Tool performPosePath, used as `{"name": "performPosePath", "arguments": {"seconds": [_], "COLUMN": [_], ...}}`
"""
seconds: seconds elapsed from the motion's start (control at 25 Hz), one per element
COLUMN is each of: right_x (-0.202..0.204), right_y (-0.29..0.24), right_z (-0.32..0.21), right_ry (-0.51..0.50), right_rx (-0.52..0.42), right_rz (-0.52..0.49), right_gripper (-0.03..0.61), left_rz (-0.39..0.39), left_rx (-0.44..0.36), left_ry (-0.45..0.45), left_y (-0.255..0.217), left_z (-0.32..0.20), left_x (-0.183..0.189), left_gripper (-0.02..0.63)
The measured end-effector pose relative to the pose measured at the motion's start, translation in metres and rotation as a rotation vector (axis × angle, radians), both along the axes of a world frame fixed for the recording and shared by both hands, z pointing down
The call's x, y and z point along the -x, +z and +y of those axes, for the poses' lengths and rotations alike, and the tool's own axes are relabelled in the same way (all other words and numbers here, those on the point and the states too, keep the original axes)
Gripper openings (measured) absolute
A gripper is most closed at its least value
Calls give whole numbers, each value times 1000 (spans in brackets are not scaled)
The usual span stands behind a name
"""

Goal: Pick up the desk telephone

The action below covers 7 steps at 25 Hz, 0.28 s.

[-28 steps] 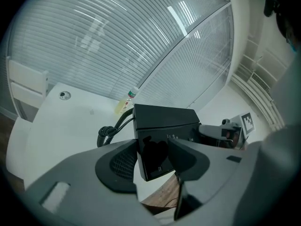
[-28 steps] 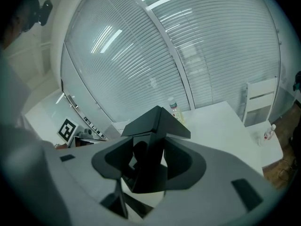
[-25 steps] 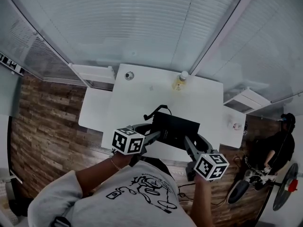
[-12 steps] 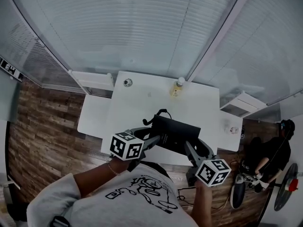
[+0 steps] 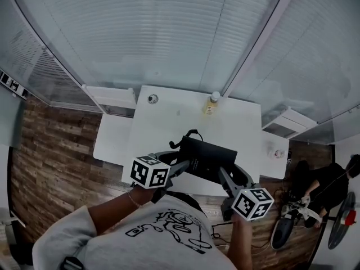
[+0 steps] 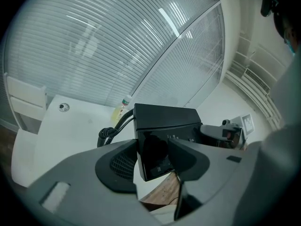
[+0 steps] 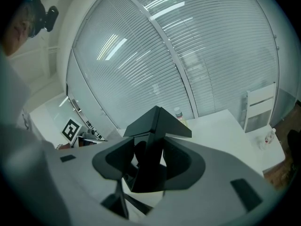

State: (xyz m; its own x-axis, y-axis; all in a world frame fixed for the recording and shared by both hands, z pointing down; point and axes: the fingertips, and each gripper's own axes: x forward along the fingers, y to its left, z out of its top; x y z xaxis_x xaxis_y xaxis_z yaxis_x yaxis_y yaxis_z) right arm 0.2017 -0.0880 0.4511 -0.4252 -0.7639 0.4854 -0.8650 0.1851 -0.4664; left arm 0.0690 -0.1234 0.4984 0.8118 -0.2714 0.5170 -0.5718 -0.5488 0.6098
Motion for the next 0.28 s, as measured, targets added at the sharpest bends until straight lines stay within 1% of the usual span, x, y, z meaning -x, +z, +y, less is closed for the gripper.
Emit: {"name": "performPosePath", "arguments": {"seconds": [0.28], "right_x": [0], "right_y": [5], "right_z": [3], "right_ry": [6], "right_rx": [5], "right_rz": [-2], "right_gripper": [183], "left_rz": [5], "left_rx": [16], "left_ry": [-8], "left_y": [6], "left_z": [3], "left_x": [1], "left_gripper": [199]}}
